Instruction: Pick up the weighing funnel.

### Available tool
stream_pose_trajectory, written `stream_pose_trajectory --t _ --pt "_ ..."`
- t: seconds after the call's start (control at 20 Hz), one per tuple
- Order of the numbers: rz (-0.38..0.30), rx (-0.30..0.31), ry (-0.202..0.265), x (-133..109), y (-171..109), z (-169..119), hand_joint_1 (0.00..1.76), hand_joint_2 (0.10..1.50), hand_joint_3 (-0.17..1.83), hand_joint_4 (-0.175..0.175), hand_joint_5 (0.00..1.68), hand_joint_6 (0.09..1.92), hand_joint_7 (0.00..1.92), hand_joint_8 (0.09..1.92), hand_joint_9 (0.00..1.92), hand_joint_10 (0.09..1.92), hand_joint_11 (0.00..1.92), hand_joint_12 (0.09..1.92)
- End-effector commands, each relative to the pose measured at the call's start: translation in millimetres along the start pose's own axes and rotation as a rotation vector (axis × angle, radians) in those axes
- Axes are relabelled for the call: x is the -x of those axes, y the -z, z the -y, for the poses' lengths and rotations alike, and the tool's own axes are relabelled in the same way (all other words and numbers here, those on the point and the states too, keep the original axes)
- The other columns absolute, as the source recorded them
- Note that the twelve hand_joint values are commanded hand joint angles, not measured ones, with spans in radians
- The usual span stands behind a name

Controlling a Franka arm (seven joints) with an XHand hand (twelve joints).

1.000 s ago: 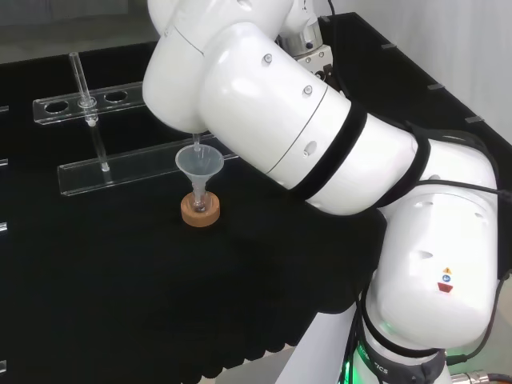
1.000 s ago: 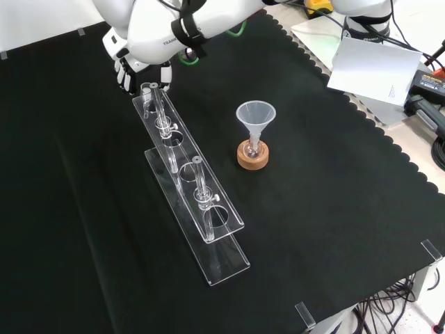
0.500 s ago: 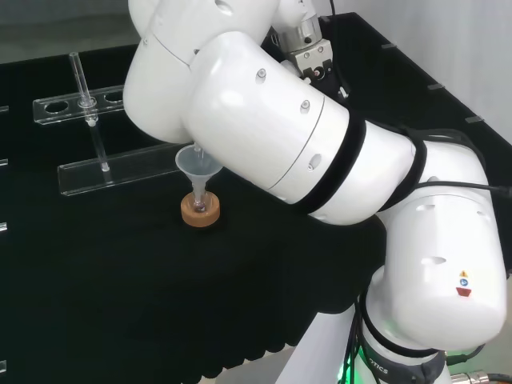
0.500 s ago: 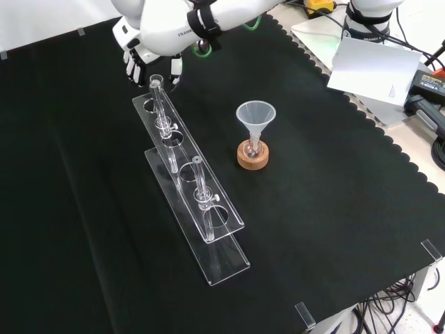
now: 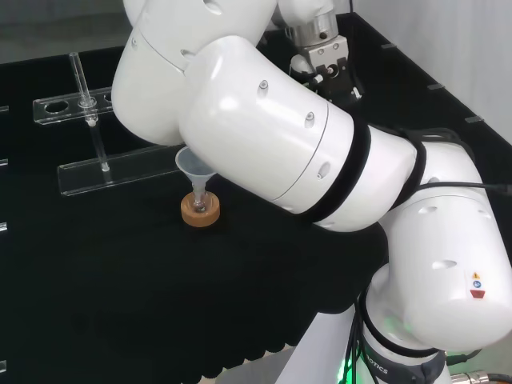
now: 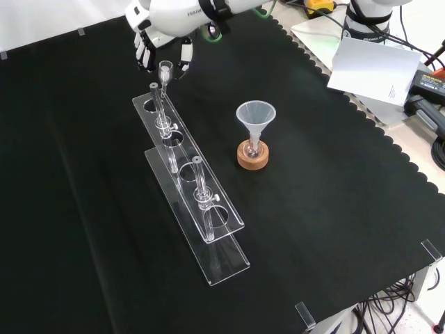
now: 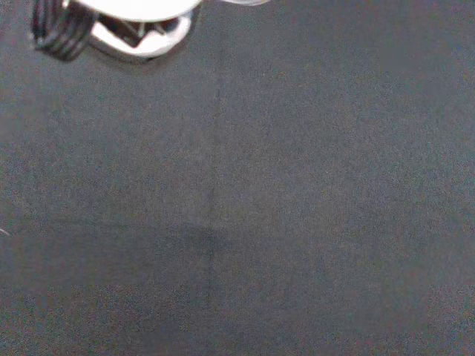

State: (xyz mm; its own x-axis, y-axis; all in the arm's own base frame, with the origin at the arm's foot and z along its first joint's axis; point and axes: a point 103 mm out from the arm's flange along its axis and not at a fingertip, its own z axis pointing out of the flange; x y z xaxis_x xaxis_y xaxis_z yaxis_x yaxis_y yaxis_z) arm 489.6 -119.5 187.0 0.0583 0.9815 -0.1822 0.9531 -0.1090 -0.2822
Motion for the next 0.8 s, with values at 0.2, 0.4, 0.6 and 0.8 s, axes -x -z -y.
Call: stream_pose_trajectory --t 0.2,0.4,0.6,0.8 --pt "-0.113 0.037 -0.008 3.1 1.9 13.6 1.1 0.7 0.6 0.175 1.23 0.74 0.79 0.59 1.07 0.34 0.84 1.11" --pt "-0.117 0.049 -0.006 3.0 7.3 16.3 1.1 0.7 0.6 0.175 1.23 0.74 0.79 0.59 1.07 0.34 0.85 1.11" --pt "-0.112 0.054 -0.005 3.3 10.2 19.3 1.1 0.7 0.6 0.175 1.23 0.74 0.8 0.59 1.08 0.34 0.85 1.11" --pt "-0.102 0.065 -0.009 1.1 21.5 30.5 1.1 0.7 0.6 0.175 1.23 0.74 0.8 0.59 1.08 0.34 0.85 1.1"
